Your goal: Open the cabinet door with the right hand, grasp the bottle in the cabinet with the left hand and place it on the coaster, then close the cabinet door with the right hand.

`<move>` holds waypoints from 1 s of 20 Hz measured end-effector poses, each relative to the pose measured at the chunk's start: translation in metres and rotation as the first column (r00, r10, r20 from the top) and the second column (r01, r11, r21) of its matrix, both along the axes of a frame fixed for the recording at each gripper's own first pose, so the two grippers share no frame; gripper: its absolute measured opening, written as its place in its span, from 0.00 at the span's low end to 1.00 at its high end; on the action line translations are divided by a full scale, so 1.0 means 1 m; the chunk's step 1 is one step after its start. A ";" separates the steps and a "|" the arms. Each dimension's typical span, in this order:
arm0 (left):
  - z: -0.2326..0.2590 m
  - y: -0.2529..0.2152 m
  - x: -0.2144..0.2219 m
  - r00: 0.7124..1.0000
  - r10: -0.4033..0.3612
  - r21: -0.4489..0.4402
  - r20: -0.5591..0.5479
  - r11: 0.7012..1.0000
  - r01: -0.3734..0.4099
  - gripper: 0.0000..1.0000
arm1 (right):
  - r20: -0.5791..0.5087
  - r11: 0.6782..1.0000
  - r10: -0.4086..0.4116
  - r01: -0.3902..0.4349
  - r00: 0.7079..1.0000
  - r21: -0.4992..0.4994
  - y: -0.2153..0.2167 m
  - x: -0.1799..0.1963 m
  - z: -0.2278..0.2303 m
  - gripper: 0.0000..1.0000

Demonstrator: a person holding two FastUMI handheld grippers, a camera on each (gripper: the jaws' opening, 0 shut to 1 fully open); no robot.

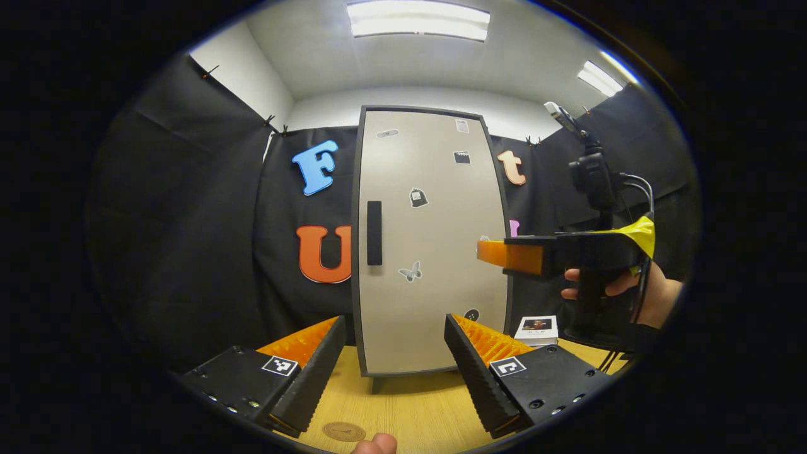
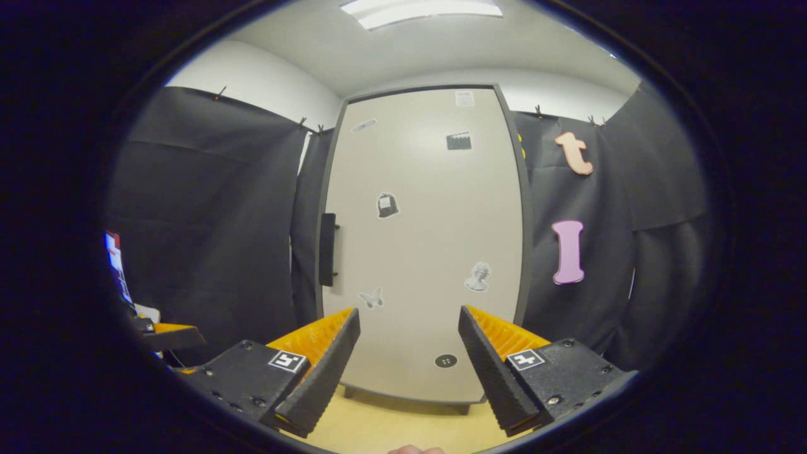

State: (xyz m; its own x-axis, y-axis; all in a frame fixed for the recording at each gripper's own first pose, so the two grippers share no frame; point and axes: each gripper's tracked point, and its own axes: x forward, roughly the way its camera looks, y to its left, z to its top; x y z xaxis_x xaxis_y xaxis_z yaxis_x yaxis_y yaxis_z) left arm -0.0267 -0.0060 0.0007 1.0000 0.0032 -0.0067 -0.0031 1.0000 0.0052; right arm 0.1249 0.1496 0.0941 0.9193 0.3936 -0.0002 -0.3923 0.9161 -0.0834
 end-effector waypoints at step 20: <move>-0.002 0.031 -0.014 0.994 0.105 0.005 -0.025 0.994 -0.105 0.95 | -0.057 0.987 0.161 -0.161 0.985 -0.006 0.164 0.111 0.017 0.98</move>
State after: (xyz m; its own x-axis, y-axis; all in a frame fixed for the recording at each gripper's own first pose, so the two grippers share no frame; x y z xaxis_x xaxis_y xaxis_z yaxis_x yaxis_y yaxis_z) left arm -0.0408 0.0246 -0.0010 0.9936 0.1080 -0.0317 -0.1077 0.9941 0.0098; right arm 0.2361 0.3132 0.1114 0.8422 0.5363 -0.0555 -0.5390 0.8397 -0.0665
